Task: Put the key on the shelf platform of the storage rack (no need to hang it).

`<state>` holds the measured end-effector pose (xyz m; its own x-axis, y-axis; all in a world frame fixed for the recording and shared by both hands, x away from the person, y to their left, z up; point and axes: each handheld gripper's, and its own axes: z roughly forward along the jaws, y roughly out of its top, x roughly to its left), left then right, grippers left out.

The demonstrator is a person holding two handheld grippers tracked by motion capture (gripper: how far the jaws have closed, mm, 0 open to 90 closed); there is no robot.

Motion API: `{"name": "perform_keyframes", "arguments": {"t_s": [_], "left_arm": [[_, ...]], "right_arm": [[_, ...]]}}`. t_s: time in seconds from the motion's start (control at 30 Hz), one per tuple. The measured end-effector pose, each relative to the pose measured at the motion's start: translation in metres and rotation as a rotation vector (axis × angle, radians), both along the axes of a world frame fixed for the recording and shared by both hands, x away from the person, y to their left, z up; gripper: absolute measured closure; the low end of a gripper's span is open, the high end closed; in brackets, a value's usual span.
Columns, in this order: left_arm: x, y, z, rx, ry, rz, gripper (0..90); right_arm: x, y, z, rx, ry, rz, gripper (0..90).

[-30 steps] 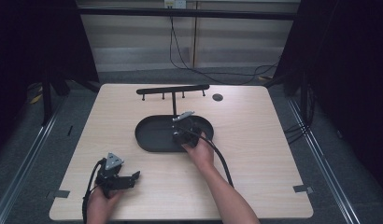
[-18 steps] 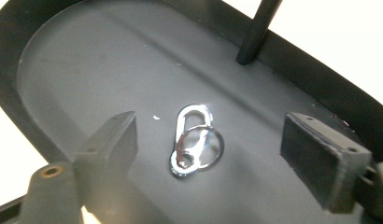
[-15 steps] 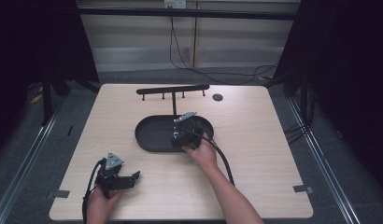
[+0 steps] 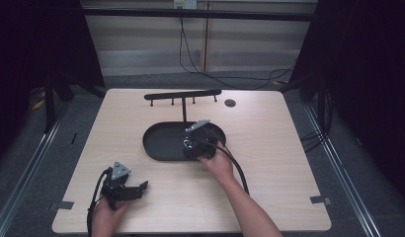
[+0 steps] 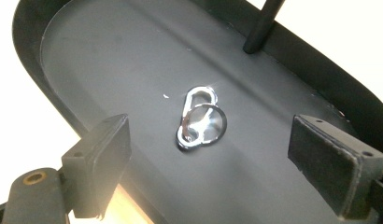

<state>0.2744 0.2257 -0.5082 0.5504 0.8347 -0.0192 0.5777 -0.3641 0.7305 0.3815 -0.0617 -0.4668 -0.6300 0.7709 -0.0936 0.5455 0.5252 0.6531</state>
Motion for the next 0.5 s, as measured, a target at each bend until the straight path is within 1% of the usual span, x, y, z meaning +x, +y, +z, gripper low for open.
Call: {"name": "perform_keyframes", "arguments": {"t_s": [0.07,0.13,0.17,0.2,0.27,0.3,0.47,0.5], "left_arm": [[0.000,0.000,0.000,-0.001,0.001,-0.001,17.4],[0.000,0.000,0.000,-0.001,0.000,0.000,17.4],[0.000,0.000,0.000,0.000,0.000,0.000,17.4],[0.000,0.000,0.000,0.000,0.000,0.000,17.3],[0.000,0.000,0.000,-0.001,0.001,-0.001,17.4],[0.000,0.000,0.000,0.000,0.000,0.000,17.4],[0.000,0.000,0.000,0.000,0.001,0.000,17.4],[0.000,0.000,0.000,0.001,0.001,-0.001,17.4]], "right_arm": [[-0.003,-0.003,0.002,0.006,0.005,-0.001,12.7],[-0.004,-0.006,0.002,0.002,-0.002,0.006,12.8],[-0.005,-0.007,0.003,0.005,0.001,0.004,12.8],[-0.008,-0.012,0.004,0.012,0.001,0.005,13.0],[-0.009,-0.014,0.005,0.014,-0.006,0.006,13.0],[-0.011,-0.017,0.006,0.023,-0.006,0.003,13.4],[-0.016,-0.023,0.007,0.026,-0.010,0.004,13.4],[-0.017,-0.024,0.007,0.025,-0.005,0.000,13.4]]}}
